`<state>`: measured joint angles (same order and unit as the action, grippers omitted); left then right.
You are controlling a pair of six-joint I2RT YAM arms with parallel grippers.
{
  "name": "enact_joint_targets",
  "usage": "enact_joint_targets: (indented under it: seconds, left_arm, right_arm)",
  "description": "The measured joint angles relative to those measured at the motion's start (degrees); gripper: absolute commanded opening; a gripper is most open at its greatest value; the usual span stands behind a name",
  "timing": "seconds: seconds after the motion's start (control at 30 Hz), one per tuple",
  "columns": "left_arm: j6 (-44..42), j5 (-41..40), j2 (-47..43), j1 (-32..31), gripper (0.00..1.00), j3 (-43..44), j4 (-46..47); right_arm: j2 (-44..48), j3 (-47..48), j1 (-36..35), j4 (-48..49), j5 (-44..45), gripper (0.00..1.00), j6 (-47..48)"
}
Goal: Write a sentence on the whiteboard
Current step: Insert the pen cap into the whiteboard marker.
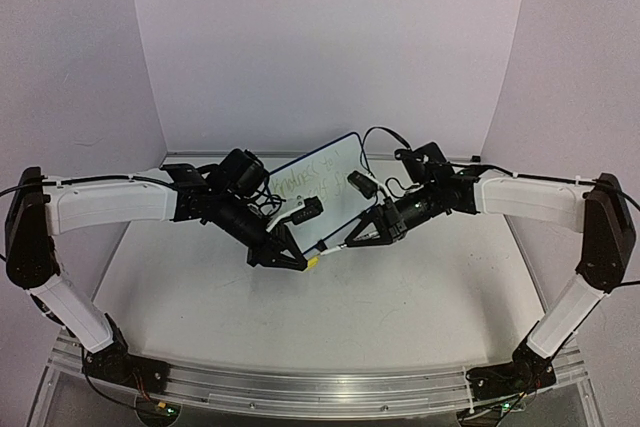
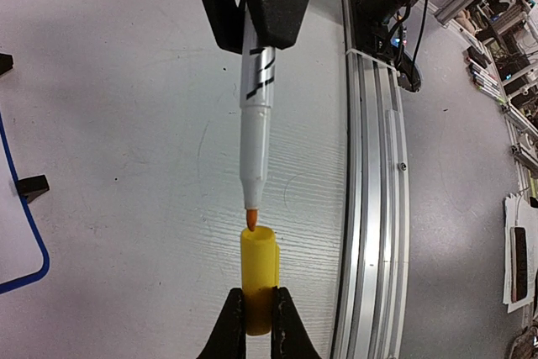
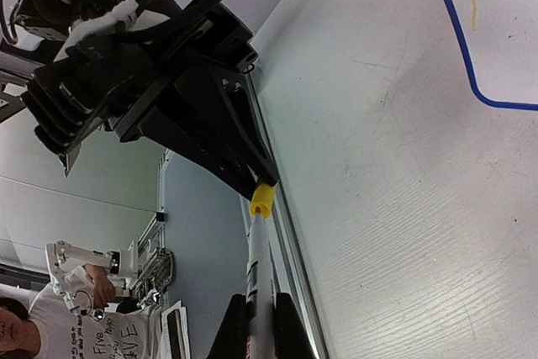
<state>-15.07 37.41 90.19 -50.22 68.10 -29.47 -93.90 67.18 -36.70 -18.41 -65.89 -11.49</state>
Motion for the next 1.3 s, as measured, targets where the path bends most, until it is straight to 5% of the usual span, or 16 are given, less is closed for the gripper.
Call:
enact_joint_targets:
  seconds: [1.3]
  left_arm:
    - [1.1, 0.3, 0.8, -1.3, 0.00, 0.3, -2.1]
  right_arm:
    - [-6.9, 6.0, -3.7, -6.9, -1.3, 0.00, 4.6]
